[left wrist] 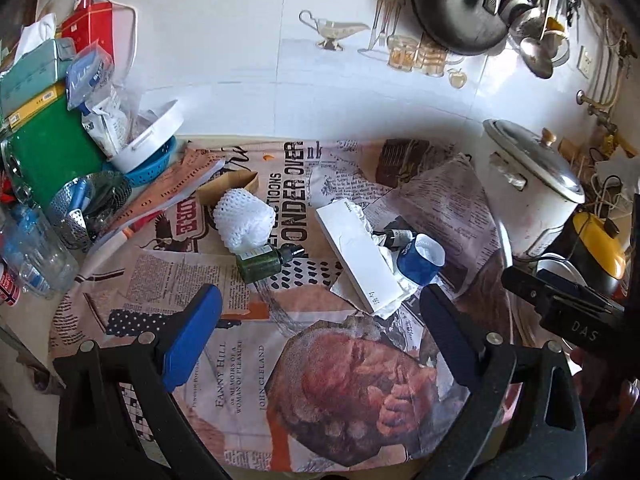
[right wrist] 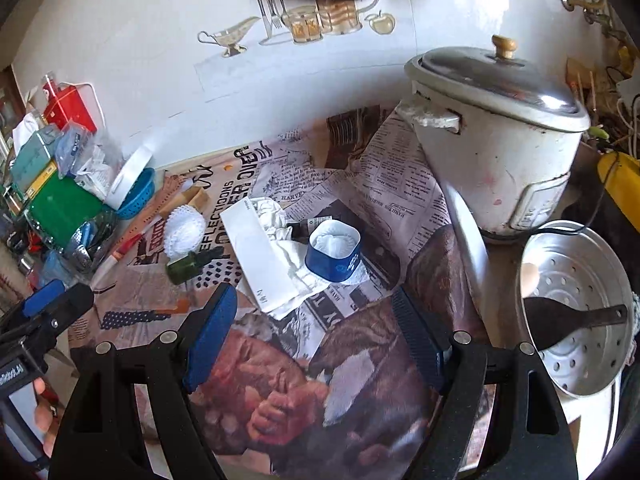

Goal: Collect trash
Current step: 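Grasp the blue Lucky Cup with the right tool while the left tool grasps the white box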

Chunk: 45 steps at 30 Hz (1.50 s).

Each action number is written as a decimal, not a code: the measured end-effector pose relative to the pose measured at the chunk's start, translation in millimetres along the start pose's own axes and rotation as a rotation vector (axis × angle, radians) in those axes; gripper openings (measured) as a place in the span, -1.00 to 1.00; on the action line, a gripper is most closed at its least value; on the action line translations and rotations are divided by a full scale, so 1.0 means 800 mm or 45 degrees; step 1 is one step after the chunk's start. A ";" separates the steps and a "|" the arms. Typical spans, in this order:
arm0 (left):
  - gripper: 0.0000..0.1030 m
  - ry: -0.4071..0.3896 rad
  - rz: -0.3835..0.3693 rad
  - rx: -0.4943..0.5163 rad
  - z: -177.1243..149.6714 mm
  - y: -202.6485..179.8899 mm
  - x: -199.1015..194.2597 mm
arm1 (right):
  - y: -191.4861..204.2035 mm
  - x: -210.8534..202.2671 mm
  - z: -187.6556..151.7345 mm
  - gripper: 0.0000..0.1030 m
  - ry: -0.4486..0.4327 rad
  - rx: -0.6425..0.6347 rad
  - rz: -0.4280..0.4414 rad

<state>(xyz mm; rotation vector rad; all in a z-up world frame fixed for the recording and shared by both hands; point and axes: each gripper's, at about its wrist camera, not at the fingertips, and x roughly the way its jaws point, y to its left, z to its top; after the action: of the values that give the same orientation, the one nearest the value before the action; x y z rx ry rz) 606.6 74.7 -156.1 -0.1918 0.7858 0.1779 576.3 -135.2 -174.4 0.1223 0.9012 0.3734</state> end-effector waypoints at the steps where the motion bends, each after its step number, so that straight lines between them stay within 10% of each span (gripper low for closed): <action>1: 0.93 0.021 0.015 -0.009 0.001 -0.002 0.016 | -0.006 0.019 0.006 0.50 0.019 0.010 0.013; 17: 0.93 0.254 0.088 -0.046 -0.011 -0.020 0.168 | -0.050 0.194 0.021 0.38 0.253 0.122 0.103; 29: 0.91 0.257 0.091 -0.074 0.011 -0.066 0.236 | -0.082 0.105 0.029 0.23 0.102 0.100 0.125; 37: 0.23 0.268 0.187 -0.097 -0.001 -0.083 0.272 | -0.110 0.063 0.019 0.24 0.079 0.088 0.057; 45: 0.04 0.183 0.140 -0.027 -0.005 -0.089 0.239 | -0.102 0.074 0.019 0.24 0.069 0.092 0.021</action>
<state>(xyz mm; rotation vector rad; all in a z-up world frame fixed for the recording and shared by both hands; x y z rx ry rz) 752.7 21.5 -288.1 -0.1830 0.9387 0.2791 643.2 -188.6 -229.6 0.1869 0.9680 0.3609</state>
